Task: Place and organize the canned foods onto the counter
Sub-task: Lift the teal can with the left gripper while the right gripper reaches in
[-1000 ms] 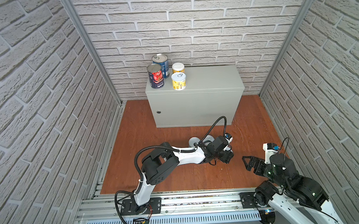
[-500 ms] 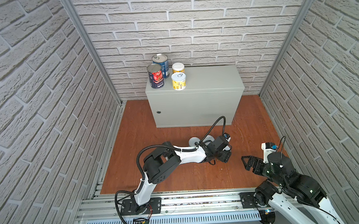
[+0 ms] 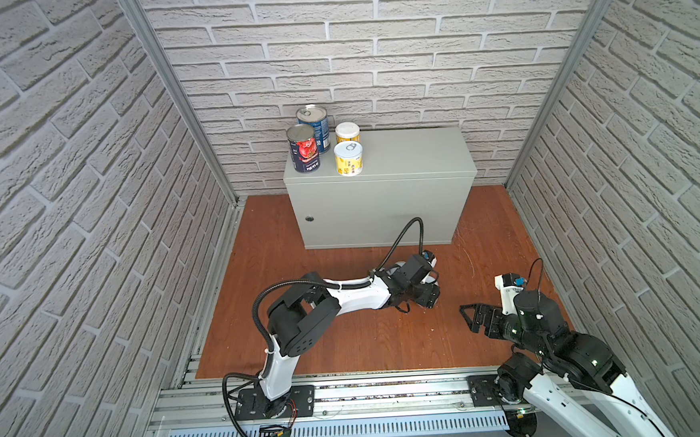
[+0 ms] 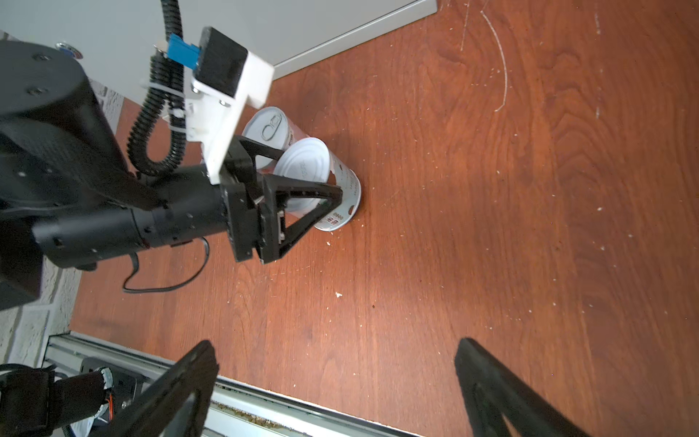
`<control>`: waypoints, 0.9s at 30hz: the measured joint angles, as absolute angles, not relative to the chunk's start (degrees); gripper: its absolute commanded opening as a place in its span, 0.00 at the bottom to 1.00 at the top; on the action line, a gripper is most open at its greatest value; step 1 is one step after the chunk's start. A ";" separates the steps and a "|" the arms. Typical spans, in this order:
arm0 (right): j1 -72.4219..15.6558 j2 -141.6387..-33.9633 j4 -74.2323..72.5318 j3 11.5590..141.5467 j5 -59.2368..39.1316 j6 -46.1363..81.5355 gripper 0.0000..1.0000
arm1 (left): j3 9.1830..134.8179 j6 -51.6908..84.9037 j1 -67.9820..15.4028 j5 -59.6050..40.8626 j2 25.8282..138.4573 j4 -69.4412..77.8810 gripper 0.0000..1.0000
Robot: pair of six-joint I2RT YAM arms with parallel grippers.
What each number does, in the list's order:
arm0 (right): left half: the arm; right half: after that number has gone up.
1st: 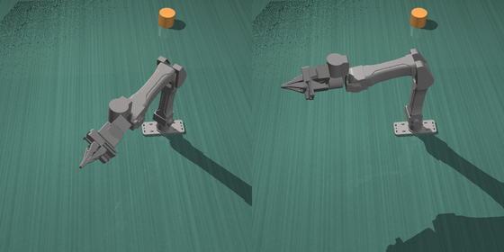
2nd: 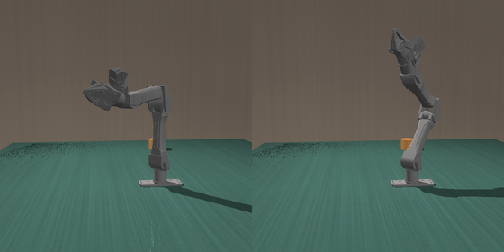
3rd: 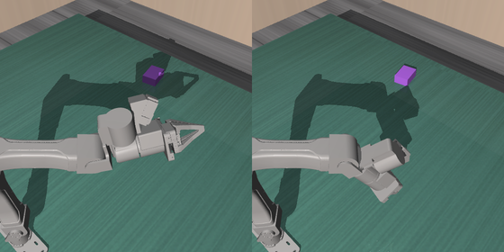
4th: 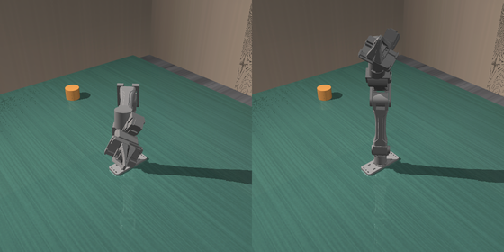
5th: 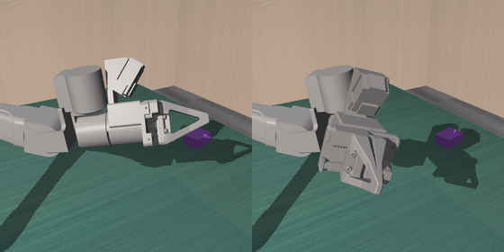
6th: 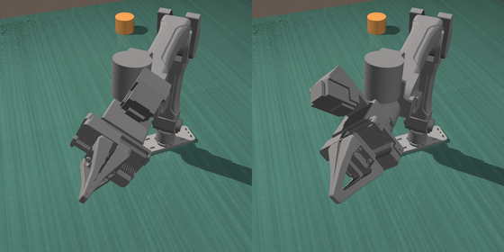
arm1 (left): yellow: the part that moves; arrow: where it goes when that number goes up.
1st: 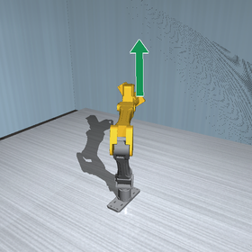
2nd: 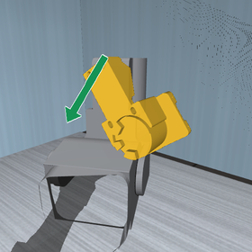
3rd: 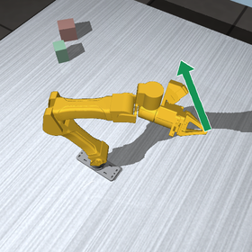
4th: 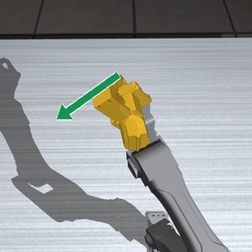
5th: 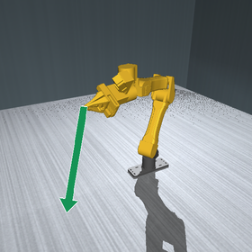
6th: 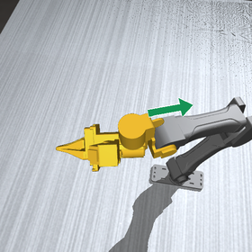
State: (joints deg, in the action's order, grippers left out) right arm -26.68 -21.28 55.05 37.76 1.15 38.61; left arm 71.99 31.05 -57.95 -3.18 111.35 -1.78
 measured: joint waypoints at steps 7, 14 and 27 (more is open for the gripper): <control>-26.68 -25.71 48.38 37.01 -3.40 34.41 0.99 | 69.28 33.17 -52.66 -6.74 100.88 -4.43 0.55; -26.68 -29.17 39.97 36.91 -5.74 30.79 0.99 | 67.59 33.63 -51.00 -8.36 92.29 -7.79 0.55; -31.09 -39.86 25.41 37.06 -7.09 24.49 1.00 | 62.72 35.62 -48.25 -9.10 79.81 -15.92 0.54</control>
